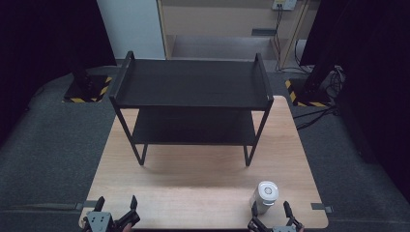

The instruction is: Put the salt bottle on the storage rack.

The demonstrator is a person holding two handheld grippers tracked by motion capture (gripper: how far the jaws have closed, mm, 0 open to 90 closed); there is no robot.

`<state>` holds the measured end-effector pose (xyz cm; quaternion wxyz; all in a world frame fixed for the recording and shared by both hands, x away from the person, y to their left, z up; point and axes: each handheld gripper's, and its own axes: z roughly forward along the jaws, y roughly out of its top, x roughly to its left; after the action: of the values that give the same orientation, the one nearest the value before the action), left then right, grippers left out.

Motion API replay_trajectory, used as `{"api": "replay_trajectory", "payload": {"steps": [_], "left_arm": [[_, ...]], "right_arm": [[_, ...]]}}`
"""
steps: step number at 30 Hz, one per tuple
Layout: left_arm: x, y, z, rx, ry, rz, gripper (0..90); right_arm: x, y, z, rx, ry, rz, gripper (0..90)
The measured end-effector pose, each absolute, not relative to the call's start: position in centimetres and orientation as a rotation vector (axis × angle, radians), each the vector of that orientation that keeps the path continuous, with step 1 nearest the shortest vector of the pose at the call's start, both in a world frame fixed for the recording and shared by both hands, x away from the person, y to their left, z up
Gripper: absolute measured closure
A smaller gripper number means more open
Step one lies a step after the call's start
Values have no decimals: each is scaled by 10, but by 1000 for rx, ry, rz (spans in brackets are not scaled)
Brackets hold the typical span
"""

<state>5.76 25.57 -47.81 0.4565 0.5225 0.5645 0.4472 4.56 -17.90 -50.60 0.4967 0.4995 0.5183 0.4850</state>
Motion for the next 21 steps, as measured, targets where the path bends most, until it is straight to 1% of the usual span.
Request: {"api": "replay_trajectory", "payload": {"steps": [11,21], "left_arm": [[56,256,-478,1300,1376,1086,5],[54,258,-478,1293,1379,1083,5]], "right_arm": [[44,-175,-509,1229,1254,1166,76],[64,-162,-508,1241,1254,1143,85]]}}
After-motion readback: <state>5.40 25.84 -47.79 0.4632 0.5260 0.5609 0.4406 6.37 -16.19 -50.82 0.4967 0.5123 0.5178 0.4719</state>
